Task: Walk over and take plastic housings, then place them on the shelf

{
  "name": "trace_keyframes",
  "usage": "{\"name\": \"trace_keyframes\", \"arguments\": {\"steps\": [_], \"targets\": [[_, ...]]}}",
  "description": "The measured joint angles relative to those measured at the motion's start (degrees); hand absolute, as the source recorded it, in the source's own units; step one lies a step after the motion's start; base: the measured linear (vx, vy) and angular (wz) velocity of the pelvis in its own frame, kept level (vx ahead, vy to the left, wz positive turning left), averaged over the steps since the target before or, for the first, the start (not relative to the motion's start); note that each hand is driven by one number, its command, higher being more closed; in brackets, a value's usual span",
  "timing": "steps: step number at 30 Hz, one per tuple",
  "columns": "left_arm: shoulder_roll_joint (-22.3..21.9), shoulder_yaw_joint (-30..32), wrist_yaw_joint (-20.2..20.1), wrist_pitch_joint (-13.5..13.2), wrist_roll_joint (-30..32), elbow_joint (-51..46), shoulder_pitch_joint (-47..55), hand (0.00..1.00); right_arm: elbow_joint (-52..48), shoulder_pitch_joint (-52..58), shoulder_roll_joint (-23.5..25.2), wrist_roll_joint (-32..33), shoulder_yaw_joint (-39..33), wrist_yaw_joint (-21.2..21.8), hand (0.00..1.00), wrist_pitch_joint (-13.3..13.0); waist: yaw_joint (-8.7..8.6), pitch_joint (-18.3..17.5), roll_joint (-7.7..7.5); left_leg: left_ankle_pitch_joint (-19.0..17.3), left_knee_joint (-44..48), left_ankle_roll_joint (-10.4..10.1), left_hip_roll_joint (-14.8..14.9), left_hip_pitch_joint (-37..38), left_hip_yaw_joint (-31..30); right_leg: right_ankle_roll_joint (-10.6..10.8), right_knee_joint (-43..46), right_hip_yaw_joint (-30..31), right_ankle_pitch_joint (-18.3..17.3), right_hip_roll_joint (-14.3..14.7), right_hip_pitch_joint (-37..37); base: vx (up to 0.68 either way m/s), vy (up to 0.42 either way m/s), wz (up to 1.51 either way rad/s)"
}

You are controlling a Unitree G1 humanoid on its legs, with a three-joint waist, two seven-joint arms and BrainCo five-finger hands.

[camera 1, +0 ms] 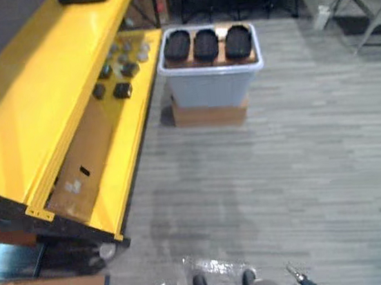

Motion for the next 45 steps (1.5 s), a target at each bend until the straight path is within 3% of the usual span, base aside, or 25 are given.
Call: {"name": "trace_keyframes", "arguments": {"steps": [5, 11, 18, 28, 30, 32, 34, 35, 37, 40, 41, 43, 45], "targets": [[-1.68, -1.18, 0.44, -1.4, 0.01, -0.72, -4.87, 0.0, -3.11, -3.02, 0.02, 2.02, 2.54, -0.29, 0.0, 1.25, 0.03, 3.97, 0.24, 0.22, 1.57, 0.44, -0.31, -2.53, -0.15, -0.22, 1.77, 0.45, -0.28, -0.27, -2.45, 0.08, 0.003, 0.04], [-2.62, -2.44, 2.19, -2.74, -2.16, -1.2, -5.55, 0.0, -3.66, -2.91, -0.05, 2.21, 3.74, -0.48, 0.0, 1.4, 0.01, 4.11, 0.18, -3.38, 7.38, -1.03, 0.59, -2.51, -0.16, -2.36, 8.08, 1.38, -3.26, -0.94, -2.8, 0.1, -0.009, 0.02], [-2.57, -2.43, 2.34, -4.31, -2.43, -0.45, -4.54, 0.0, -3.42, -1.27, 0.02, 1.97, 4.24, -0.17, 0.0, 1.42, -0.02, 4.1, 0.15, -7.63, 13.12, -1.46, 1.8, 0.74, -0.13, -1.75, 10.69, 2.0, -6.55, -0.8, 1.78, 0.07, -0.037, -0.03], [-2.26, -2.1, 2.46, -5.99, -4.17, 0.98, -3.27, 0.0, -3.11, 0.29, 0.04, 0.8, 4.3, 1.12, 0.0, 1.22, 0.07, 3.89, 0.17, -8.45, 15.1, -1.41, 2.2, 1.48, -0.19, -1.66, 11.0, 1.91, -7.08, -0.83, 3.22, -0.01, -0.011, -0.01], [-2.31, -1.6, 2.6, -6.07, -4.21, 0.87, -3.05, 0.0, -3.21, 0.16, -0.06, 0.92, 4.75, 0.86, 0.0, 1.59, 0.28, 3.59, -0.02, -10.36, 15.27, -0.09, 2.17, 1.07, 0.16, -0.02, 10.96, 1.98, -8.56, -0.91, 2.65, -0.07, 0.015, -0.15], [-2.22, -0.61, 2.66, -6.02, -3.98, 0.54, -2.97, 0.0, -3.27, -0.19, -0.05, 1.84, 5.58, -0.12, 0.0, 2.33, 0.75, 2.81, -0.76, -12.4, 18.1, 0.19, 1.93, -1.78, 1.29, 0.9, 15.69, 2.27, -10.87, -2.42, -1.47, -0.09, 0.028, -0.21], [-2.0, -0.52, 2.87, -6.24, -2.92, 0.45, -3.11, 0.0, -3.48, 0.2, -0.35, 4.49, 5.7, -1.06, 0.0, 3.94, 0.38, 3.01, -1.23, -14.91, 21.33, 0.94, 2.09, -3.53, 1.27, 1.06, 28.47, 2.34, -11.31, -4.2, -7.73, -0.05, 0.034, -0.04], [-1.99, -0.51, 3.52, -6.52, -1.84, 0.56, -3.29, 0.0, -2.83, 1.13, -0.31, 4.56, 5.38, -1.55, 0.0, 4.94, 0.0, 3.21, -1.61, -15.31, 21.74, 1.56, 2.58, -2.39, 1.04, -0.47, 35.11, 2.56, -11.29, -4.57, -11.16, 0.02, 0.04, -0.02], [-1.82, -0.55, 4.35, -6.78, -1.46, 0.94, -3.66, 0.0, -0.45, 2.88, -0.31, 4.49, 5.13, -1.41, 0.0, 6.19, -0.09, 3.3, -1.0, -16.74, 22.74, 1.15, 4.79, -0.66, 0.97, -1.22, 34.08, 2.38, -12.76, -2.54, -13.02, 0.13, 0.008, -0.03], [-3.04, -0.59, 4.79, -6.59, -1.02, 1.88, -4.89, 0.0, 1.5, 8.18, 1.26, 4.45, 3.11, -1.13, 0.0, 6.95, -1.13, 2.7, -0.48, -18.51, 24.11, -1.15, 8.66, 0.32, -1.55, -0.83, 23.44, 2.35, -10.74, 1.25, -16.02, 0.23, -0.064, 0.34], [-3.8, -0.52, 4.87, -6.8, -0.98, 1.85, -5.49, 0.0, 1.97, 10.17, 2.52, 4.54, 1.82, -1.09, 0.0, 8.39, -1.44, 2.71, -0.46, -19.69, 24.69, -2.33, 10.05, 1.25, -2.08, -1.08, 19.65, 2.31, -8.15, 2.01, -17.09, 0.29, -0.093, 0.2], [-4.92, -0.5, 5.0, -8.19, -1.79, 1.55, -5.69, 0.0, 2.14, 12.9, 4.51, 4.43, 1.51, -0.93, 0.0, 10.49, -1.6, 2.56, -0.72, -22.0, 24.85, -4.4, 11.06, 4.01, -1.74, -1.01, 15.94, 2.09, -4.66, 2.13, -18.03, 0.4, -0.145, 0.04], [-6.64, -0.62, 5.08, -8.66, -2.81, -0.55, -5.98, 0.0, 2.51, 14.86, 6.37, 4.37, 1.5, -0.42, 0.0, 12.33, -2.05, 2.27, -0.42, -24.86, 24.61, -6.08, 11.91, 7.57, -1.94, -1.86, 17.71, 2.34, -1.1, 1.76, -18.48, 0.52, -0.234, 0.12]]}}
